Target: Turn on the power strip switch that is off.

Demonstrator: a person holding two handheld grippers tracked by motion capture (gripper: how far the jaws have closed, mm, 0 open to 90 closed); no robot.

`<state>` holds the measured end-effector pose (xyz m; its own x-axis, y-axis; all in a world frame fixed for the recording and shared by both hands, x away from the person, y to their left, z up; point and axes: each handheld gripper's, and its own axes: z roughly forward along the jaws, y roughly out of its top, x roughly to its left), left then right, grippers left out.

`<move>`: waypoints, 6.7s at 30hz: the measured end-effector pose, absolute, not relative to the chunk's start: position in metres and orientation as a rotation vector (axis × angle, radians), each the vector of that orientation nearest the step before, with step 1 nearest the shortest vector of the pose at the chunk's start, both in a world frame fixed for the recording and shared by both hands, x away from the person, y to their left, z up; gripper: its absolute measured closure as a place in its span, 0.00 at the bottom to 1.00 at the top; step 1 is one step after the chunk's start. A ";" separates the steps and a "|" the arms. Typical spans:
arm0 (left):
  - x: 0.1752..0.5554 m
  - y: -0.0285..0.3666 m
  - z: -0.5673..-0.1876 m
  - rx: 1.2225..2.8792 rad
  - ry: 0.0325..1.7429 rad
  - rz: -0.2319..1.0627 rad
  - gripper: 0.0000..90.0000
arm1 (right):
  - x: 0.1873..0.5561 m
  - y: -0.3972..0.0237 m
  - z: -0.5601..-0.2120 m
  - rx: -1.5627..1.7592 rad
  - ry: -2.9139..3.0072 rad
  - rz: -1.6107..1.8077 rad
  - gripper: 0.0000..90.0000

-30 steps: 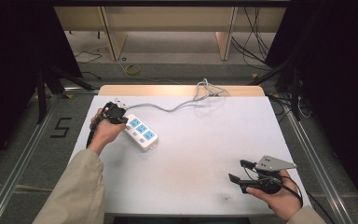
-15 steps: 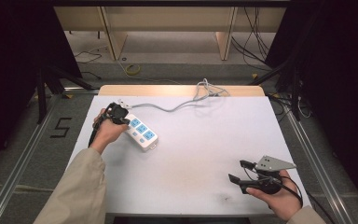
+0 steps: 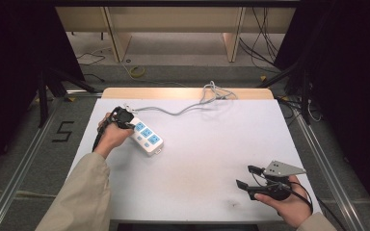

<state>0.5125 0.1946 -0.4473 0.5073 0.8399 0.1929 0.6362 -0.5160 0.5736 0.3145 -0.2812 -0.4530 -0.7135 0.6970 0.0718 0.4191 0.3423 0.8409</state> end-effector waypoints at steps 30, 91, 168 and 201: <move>0.514 0.193 -0.447 2.334 1.229 0.613 1.00 | 0.314 -0.281 -0.453 0.992 2.316 1.314 0.33; 0.524 0.183 -0.445 2.412 1.326 0.571 1.00 | 0.313 -0.280 -0.455 0.984 2.338 1.298 0.32; 0.505 0.193 -0.430 2.136 1.373 0.581 0.78 | 0.313 -0.281 -0.455 0.988 2.337 1.298 0.32; 0.465 0.181 -0.413 2.034 1.154 0.528 0.35 | 0.313 -0.281 -0.455 0.987 2.339 1.299 0.32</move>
<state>0.4650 0.1806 -0.4125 0.5134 0.8581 -0.0022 0.5599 -0.3330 0.7587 0.3133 -0.2806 -0.4548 -0.7237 0.6860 0.0745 0.4261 0.3593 0.8303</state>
